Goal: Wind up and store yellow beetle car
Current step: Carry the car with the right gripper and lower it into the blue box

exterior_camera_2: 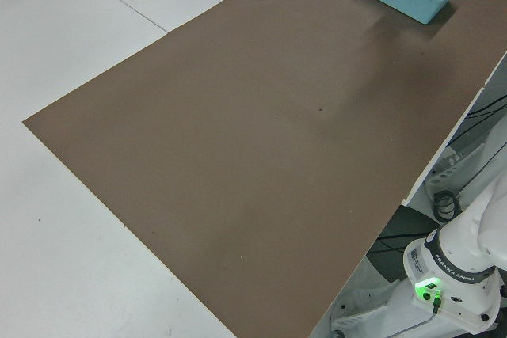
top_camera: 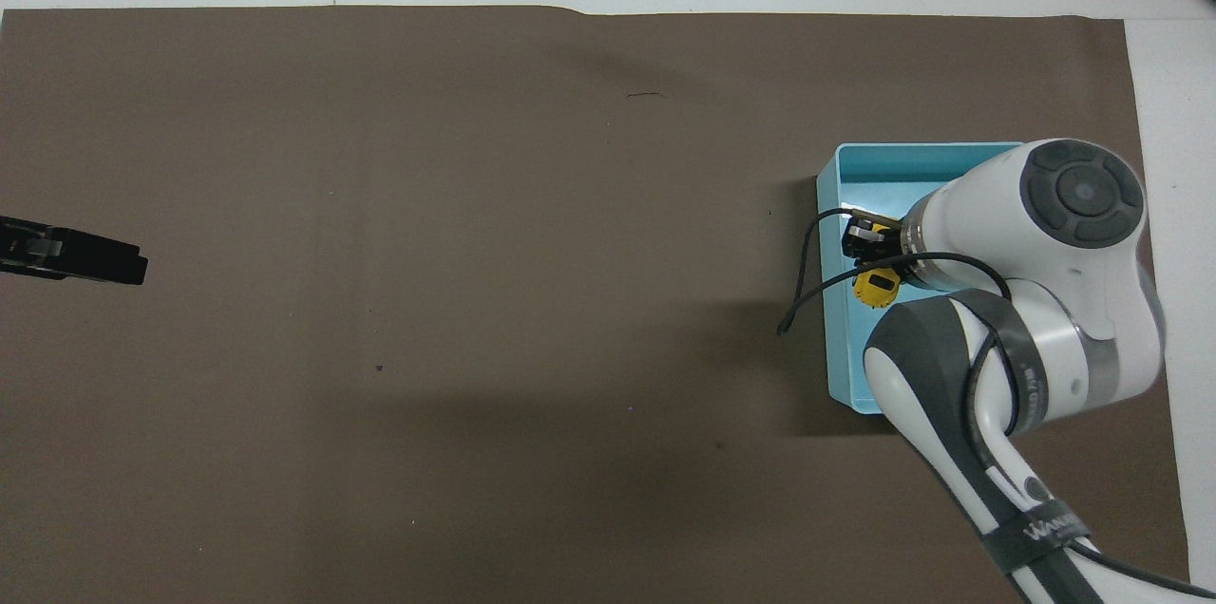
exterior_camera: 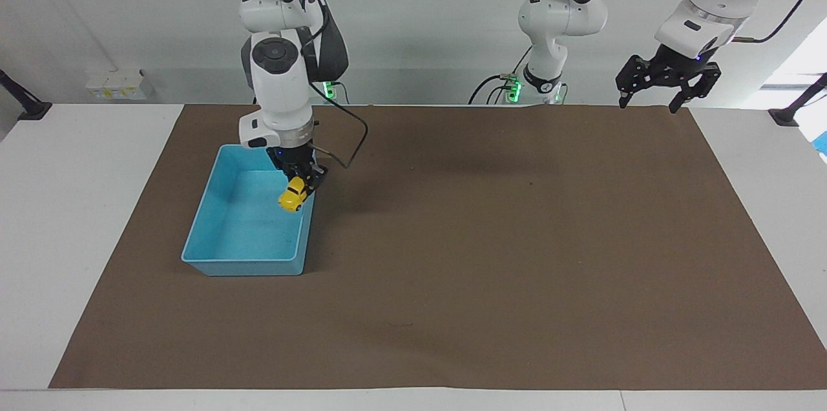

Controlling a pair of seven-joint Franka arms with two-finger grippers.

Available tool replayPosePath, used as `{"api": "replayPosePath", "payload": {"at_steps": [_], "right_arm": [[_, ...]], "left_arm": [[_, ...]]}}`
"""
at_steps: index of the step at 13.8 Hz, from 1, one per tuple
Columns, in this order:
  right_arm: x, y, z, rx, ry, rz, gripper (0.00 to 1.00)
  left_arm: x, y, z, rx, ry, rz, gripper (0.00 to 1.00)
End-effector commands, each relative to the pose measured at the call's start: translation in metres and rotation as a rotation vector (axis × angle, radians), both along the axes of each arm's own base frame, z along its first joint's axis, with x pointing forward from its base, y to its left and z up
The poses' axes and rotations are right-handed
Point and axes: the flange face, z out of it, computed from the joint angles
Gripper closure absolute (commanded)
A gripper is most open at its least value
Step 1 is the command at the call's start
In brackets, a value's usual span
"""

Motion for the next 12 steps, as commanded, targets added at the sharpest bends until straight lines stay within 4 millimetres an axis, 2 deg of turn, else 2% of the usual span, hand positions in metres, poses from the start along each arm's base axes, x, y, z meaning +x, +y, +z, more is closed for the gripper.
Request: {"api": "replayPosePath", "payload": {"at_steps": [1,3,5,7,8,10,12], "right_arm": [[-0.013,-0.031,-0.005,0.019,-0.012,0.122,1.00],[-0.020,-0.054,-0.013,0.015,-0.042,0.213,1.00],[-0.035,-0.062,-0.022,0.005,-0.093,0.293,1.00],[-0.049,-0.075,-0.038,-0.005,-0.130,0.347,1.00],[-0.056,-0.085,-0.053,-0.005,-0.144,0.352,1.00],[-0.071,-0.085,-0.083,0.019,-0.179,0.341,1.00],[-0.076,-0.084,-0.099,0.018,-0.175,0.389,1.00]], "left_arm": [[-0.001,-0.008,0.003,-0.009,-0.020,-0.019,0.00],[-0.001,-0.010,0.003,-0.011,-0.031,-0.019,0.00],[0.000,-0.011,0.003,-0.011,-0.037,-0.022,0.00],[0.003,-0.011,0.003,-0.013,-0.058,-0.016,0.00],[0.003,-0.012,0.001,-0.012,-0.055,-0.014,0.00],[0.001,-0.010,0.001,-0.011,-0.043,-0.014,0.00],[0.003,0.000,0.003,-0.012,-0.046,0.006,0.00]]}}
